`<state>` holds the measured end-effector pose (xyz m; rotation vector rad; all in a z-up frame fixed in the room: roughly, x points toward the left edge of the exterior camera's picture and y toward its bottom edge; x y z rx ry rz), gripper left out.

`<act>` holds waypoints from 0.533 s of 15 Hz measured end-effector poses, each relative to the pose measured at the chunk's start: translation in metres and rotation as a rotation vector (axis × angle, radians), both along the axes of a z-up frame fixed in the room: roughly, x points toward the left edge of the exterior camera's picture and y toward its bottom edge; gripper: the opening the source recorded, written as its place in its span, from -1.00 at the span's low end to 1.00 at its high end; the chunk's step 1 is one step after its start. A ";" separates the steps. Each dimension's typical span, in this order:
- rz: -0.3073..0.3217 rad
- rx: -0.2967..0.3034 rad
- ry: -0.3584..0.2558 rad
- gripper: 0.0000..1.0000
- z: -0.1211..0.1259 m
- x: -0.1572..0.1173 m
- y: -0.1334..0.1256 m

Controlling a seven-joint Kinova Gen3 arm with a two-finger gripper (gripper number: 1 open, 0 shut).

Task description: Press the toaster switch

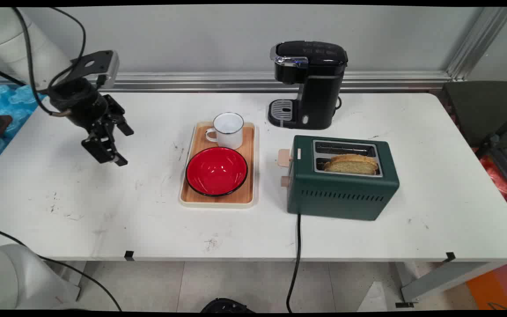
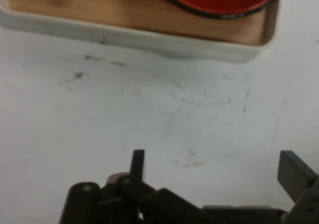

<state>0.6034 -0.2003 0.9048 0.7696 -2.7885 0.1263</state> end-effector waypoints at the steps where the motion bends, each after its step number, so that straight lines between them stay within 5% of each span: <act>1: -0.002 -0.004 0.004 1.00 0.000 -0.003 -0.003; 8: -0.022 -0.045 0.056 1.00 0.010 -0.048 -0.039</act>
